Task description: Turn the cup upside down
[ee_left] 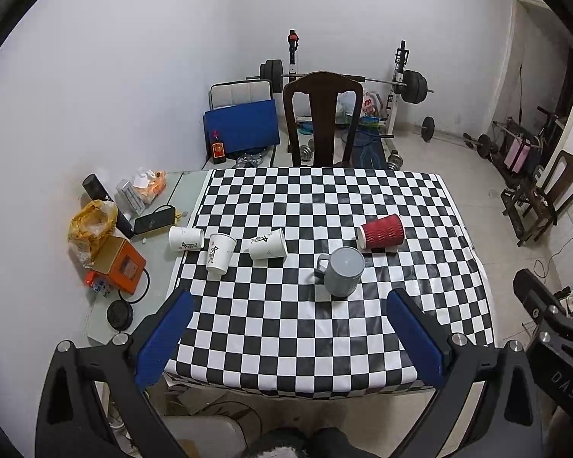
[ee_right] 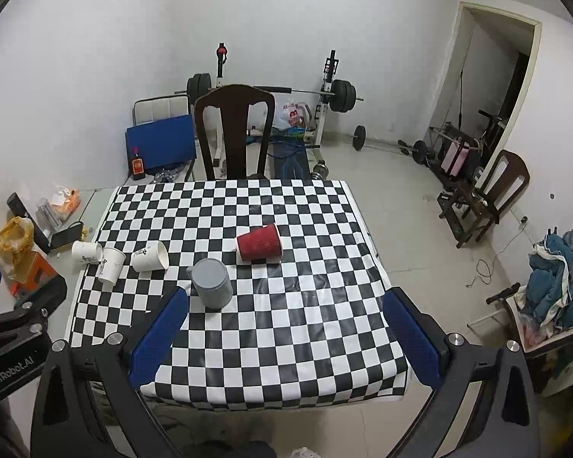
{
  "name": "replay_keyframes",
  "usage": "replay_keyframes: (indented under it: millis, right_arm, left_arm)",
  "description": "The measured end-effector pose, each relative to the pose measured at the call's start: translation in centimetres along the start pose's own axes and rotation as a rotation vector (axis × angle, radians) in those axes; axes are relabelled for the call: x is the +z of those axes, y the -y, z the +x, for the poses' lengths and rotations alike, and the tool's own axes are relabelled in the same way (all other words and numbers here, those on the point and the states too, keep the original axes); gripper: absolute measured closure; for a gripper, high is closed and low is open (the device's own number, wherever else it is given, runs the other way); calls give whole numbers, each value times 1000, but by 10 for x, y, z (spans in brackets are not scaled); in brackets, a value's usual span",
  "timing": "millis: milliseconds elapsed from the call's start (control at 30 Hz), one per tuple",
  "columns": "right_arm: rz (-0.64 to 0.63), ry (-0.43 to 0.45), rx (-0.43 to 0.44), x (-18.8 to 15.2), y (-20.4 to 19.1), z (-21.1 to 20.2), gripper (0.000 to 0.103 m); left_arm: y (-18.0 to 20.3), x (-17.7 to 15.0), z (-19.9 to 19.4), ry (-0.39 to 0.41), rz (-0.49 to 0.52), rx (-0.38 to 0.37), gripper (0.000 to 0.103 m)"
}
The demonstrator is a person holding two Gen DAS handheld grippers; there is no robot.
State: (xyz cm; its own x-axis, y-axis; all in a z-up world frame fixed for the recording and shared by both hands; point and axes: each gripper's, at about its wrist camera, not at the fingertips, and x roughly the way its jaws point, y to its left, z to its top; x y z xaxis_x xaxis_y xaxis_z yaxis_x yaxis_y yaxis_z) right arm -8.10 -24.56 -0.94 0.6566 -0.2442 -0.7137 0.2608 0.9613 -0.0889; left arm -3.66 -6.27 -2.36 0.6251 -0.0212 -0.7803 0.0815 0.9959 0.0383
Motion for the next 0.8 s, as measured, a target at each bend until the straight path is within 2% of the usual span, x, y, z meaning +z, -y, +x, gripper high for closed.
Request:
replay_keyframes:
  millis: [133, 367, 800]
  right_arm:
    - [12, 8, 8, 3, 5, -6, 0]
    - [25, -29, 21, 9, 12, -8, 0]
    - [-2, -83, 44, 17, 8, -9, 0]
  left_arm:
    - [1, 2, -4, -18, -7, 4, 0]
    - [1, 5, -4, -73, -13, 17, 0]
    - [0, 7, -5, -82, -11, 24, 0]
